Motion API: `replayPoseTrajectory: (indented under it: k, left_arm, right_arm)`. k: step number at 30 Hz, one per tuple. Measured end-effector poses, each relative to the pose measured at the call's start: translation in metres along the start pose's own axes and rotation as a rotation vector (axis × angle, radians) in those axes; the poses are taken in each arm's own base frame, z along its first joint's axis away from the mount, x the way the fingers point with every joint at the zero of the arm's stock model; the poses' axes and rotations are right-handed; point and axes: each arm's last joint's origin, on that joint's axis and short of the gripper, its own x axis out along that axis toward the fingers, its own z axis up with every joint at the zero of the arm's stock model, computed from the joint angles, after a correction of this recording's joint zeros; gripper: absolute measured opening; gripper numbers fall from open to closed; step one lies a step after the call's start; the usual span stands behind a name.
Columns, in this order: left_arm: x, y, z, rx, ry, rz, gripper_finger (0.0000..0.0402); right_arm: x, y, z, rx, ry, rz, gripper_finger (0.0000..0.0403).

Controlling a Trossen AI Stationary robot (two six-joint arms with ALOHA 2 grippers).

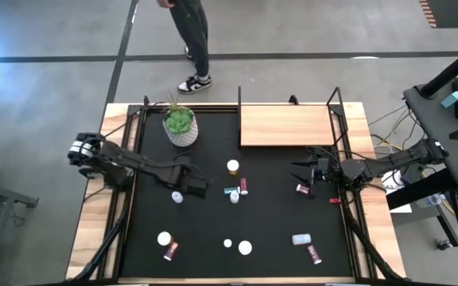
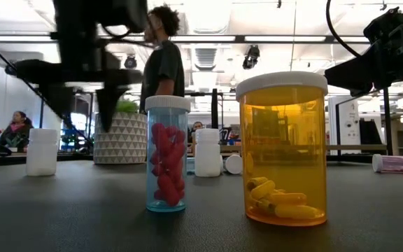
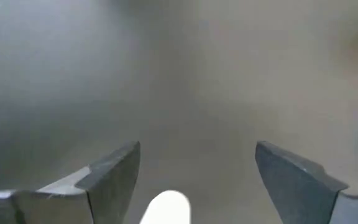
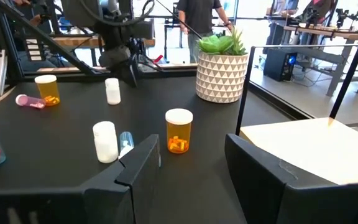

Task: Pick and place medicine bottles onto shelf by color
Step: Move the top left white pill bottle to the center of the table

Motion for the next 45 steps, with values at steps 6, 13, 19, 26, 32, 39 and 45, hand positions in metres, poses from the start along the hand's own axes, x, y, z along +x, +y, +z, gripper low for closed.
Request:
replayPoseTrajectory:
  k: [6,13,19,26,32,39,45]
  left_arm:
    - [0.011,0.014,-0.014,-0.084,0.086,0.07,0.0302]
    - [0.009,0.015,-0.03,-0.12,0.131,0.063,0.0302]
    - [0.008,0.013,-0.04,-0.145,0.14,0.042,0.0302]
    - [0.01,0.011,-0.041,-0.153,0.144,0.029,0.0294]
    - [0.011,0.011,-0.041,-0.154,0.146,0.022,0.0251]
    - [0.012,0.012,-0.041,-0.154,0.134,0.025,0.0189]
    - [0.012,0.011,-0.04,-0.156,0.125,0.021,0.0142]
  right_arm:
    - [0.0,0.0,0.0,0.0,0.0,0.0,0.0176]
    - [0.0,0.0,0.0,0.001,0.0,0.0,0.0176]
    - [0.0,0.0,0.0,0.0,0.0,0.0,0.0176]
    - [0.0,0.0,0.0,0.0,0.0,0.0,0.0176]
    - [0.0,0.0,0.0,0.0,0.0,0.0,0.0176]
    - [0.0,0.0,0.0,0.0,0.0,0.0,0.0176]
    - [0.0,0.0,0.0,0.0,0.0,0.0,0.0176]
